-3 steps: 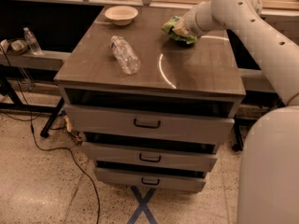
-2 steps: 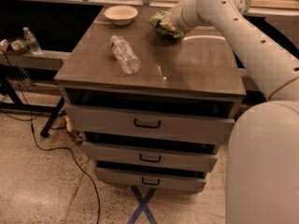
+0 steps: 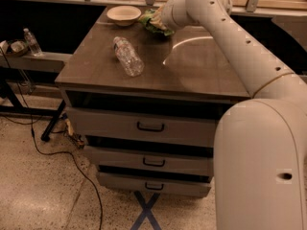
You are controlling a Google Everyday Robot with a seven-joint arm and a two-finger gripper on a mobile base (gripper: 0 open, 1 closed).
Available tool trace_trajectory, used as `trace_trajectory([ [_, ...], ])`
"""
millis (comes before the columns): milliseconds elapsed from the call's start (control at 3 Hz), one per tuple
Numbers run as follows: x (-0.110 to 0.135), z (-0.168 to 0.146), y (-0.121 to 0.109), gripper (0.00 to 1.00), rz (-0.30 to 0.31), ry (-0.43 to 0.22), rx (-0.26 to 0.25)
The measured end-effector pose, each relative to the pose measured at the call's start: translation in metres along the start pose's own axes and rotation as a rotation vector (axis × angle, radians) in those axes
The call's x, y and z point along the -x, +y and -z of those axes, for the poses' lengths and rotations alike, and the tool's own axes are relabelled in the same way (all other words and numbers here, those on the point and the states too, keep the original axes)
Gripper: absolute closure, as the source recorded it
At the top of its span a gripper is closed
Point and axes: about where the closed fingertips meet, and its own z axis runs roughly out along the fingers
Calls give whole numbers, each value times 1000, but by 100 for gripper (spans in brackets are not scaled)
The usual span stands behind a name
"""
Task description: Move green rice chip bag near paper bowl
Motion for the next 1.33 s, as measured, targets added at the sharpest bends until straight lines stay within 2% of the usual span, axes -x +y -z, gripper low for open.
trace_trajectory([
  [333,-1,-12,9,77,11,11,26],
  [667,-5,-16,14,46,3,26,41],
  [1000,-6,-14,14,24,-11,27,47],
  [1333,-6,2,5,2,-82,-7,64],
])
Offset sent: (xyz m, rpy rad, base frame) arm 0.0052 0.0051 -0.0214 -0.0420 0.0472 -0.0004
